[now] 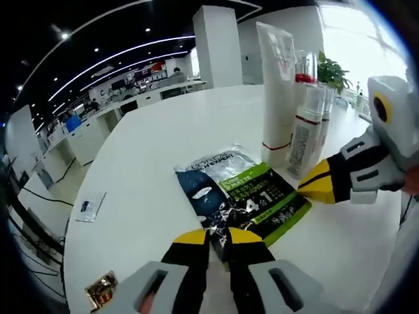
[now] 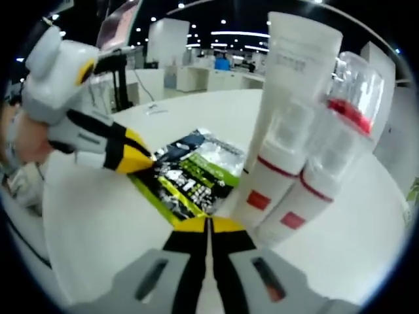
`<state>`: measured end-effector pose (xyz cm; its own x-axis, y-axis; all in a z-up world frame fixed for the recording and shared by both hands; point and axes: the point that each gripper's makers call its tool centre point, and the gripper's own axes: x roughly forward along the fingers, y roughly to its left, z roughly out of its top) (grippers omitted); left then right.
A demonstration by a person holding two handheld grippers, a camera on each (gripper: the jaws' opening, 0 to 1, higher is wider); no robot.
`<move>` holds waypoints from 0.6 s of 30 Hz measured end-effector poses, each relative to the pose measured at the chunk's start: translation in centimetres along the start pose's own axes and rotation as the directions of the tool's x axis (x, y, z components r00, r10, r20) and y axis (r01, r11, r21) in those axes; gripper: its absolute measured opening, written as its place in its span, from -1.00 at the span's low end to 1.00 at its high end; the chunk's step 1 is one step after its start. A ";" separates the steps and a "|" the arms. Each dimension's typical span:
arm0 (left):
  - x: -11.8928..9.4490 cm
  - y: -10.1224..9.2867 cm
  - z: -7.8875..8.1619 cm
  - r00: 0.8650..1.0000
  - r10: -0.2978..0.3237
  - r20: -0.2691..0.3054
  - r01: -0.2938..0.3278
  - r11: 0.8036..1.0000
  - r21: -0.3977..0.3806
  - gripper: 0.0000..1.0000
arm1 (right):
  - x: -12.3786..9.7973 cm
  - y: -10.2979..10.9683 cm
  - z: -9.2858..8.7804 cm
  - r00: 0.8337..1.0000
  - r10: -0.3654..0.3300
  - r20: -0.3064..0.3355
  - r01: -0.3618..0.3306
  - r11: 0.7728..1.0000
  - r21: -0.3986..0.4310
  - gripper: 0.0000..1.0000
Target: Arrange the skincare products in the storage area until every visible bottle or jar stands upright without overlapping.
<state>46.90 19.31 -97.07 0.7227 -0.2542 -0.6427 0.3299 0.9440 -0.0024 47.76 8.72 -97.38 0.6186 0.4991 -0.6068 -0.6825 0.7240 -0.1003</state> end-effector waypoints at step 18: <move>-6.6 9.4 -1.0 0.980 0.198 -0.009 -0.195 0.957 -0.214 -0.24 | -2.5 -0.7 0.3 0.999 0.000 0.044 -0.003 0.998 0.068 -0.94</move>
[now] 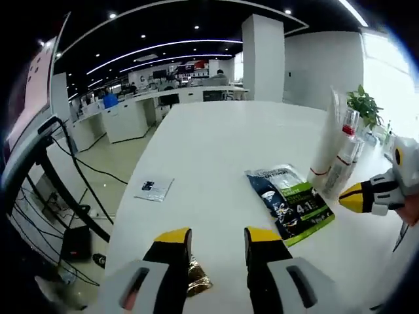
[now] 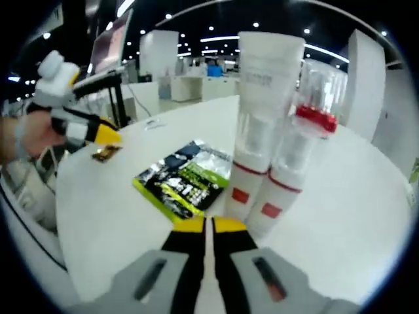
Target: Arrange the skincare products in the storage area until every visible bottle or jar stands upright without overlapping.
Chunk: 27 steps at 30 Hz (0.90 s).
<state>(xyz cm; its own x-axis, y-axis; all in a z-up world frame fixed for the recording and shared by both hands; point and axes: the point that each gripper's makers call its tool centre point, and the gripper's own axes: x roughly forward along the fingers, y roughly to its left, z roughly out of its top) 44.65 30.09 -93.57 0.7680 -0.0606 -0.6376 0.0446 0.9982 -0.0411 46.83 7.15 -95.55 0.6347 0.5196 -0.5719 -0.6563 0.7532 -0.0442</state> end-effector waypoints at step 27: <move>0.8 3.9 -5.5 0.911 0.084 -0.405 -0.142 0.983 -0.113 -0.15 | -0.2 0.4 -0.8 0.999 -0.003 -0.044 0.001 0.999 -0.034 -0.95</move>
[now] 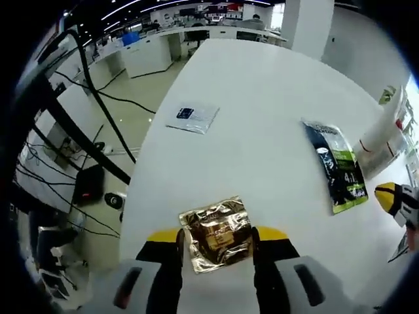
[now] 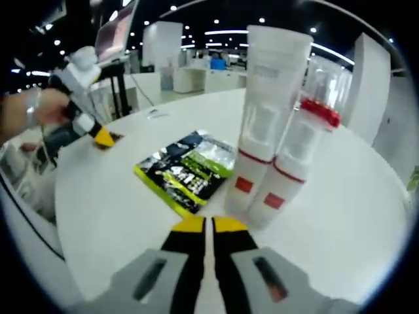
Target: Arrange the skincare products in the storage area until every visible bottle or jar stands upright without overlapping.
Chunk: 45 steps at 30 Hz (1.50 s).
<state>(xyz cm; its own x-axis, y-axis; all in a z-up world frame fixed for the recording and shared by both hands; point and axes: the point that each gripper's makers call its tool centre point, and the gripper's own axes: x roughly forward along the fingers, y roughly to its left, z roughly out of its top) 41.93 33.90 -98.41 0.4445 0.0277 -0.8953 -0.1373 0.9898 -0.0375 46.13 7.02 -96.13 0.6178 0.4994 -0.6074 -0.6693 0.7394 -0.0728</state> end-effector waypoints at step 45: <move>-6.9 -15.1 2.9 0.807 -0.482 0.341 0.448 0.876 0.178 -0.24 | -2.4 5.7 11.6 0.892 0.315 0.324 -0.423 0.837 0.348 -0.82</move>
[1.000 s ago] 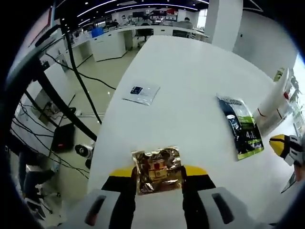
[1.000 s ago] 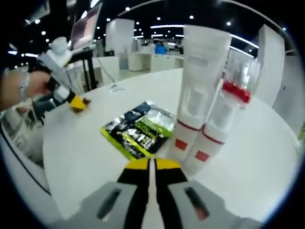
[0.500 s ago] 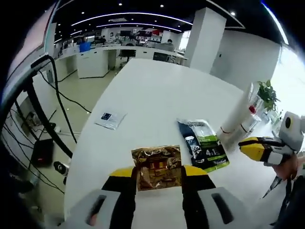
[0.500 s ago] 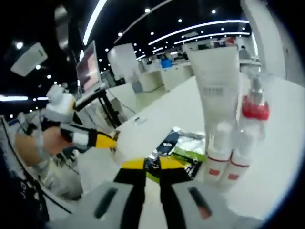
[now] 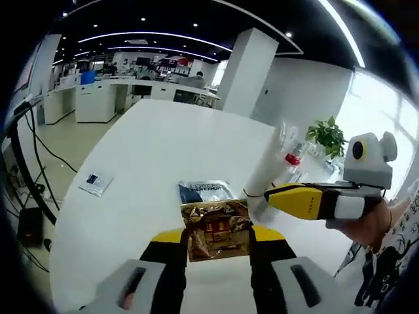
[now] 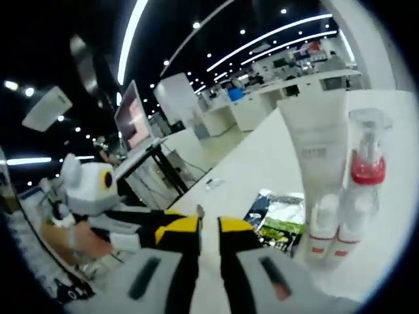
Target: Arrange the skincare products in the storage area until every visible bottle or jar stands upright without overlapping.
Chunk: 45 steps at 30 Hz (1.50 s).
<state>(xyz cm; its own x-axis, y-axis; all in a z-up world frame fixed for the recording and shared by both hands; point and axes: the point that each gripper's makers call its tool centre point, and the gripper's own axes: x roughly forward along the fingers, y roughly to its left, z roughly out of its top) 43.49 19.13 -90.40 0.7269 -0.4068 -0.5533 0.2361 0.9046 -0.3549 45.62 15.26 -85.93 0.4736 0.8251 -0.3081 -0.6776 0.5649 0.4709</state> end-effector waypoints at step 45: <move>-0.7 -1.1 -1.4 0.950 -0.311 0.007 0.309 0.943 -0.124 -0.67 | -0.5 0.3 -0.4 0.997 0.071 -0.020 -0.070 0.997 0.022 -1.00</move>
<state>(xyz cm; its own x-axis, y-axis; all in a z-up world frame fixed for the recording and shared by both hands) 41.78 18.28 -90.70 0.6219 -0.6669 -0.4105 0.3673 0.7114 -0.5992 44.98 15.02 -85.95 0.4130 0.8630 -0.2909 -0.6968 0.5051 0.5093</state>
